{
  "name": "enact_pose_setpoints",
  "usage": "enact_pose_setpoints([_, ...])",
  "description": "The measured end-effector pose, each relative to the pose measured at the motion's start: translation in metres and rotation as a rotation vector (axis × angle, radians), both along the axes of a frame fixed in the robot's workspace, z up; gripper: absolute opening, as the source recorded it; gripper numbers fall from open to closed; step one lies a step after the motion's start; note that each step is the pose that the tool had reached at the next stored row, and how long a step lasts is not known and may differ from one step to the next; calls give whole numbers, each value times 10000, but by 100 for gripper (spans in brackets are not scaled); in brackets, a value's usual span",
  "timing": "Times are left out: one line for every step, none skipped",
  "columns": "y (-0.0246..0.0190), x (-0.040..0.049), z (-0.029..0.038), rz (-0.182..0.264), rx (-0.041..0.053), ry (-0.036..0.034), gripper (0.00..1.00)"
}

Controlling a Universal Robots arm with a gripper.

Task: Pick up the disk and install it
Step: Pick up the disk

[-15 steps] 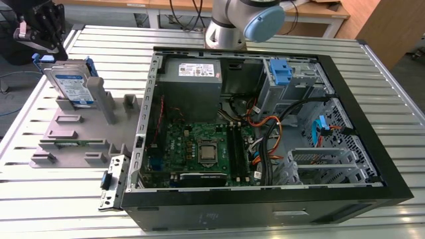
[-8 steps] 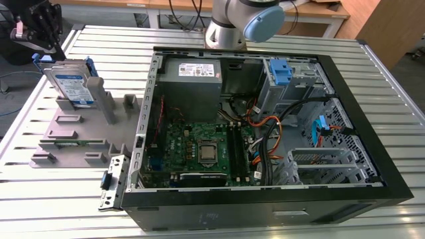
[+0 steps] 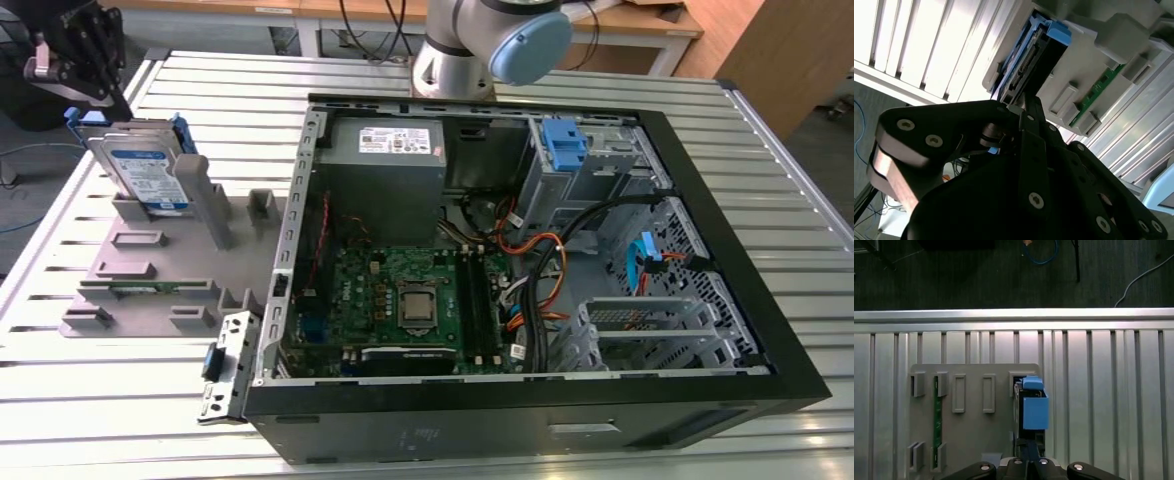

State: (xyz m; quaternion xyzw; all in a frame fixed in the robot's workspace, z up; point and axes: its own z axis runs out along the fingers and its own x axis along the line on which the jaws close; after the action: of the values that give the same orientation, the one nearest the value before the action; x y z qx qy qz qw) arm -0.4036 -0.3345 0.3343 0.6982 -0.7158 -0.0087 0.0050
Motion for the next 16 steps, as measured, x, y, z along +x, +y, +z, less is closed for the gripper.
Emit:
enact_pose_setpoints([0,0,0,1,26,0,11])
enact_pose_setpoints([0,0,0,1,49,-2,11])
enact_pose_setpoints([0,1,-1,2,60,-2,11])
enact_pose_setpoints([0,1,-1,2,61,-3,11])
enact_pose_setpoints([0,1,-1,3,62,-3,11])
enact_pose_setpoints([0,0,0,2,61,-2,11])
enact_pose_setpoints([0,0,0,2,62,-2,11])
enact_pose_setpoints([0,0,0,2,62,-1,11])
enact_pose_setpoints([0,1,-1,3,63,-3,11])
enact_pose_setpoints([-1,7,-1,4,63,-4,11])
enact_pose_setpoints([-1,13,-1,4,63,-3,11])
enact_pose_setpoints([0,15,0,3,62,-2,11])
enact_pose_setpoints([0,15,-1,3,62,-2,11])
enact_pose_setpoints([0,15,-1,2,63,-2,11])
enact_pose_setpoints([0,15,0,2,62,-2,11])
enact_pose_setpoints([0,15,-1,2,63,-2,11])
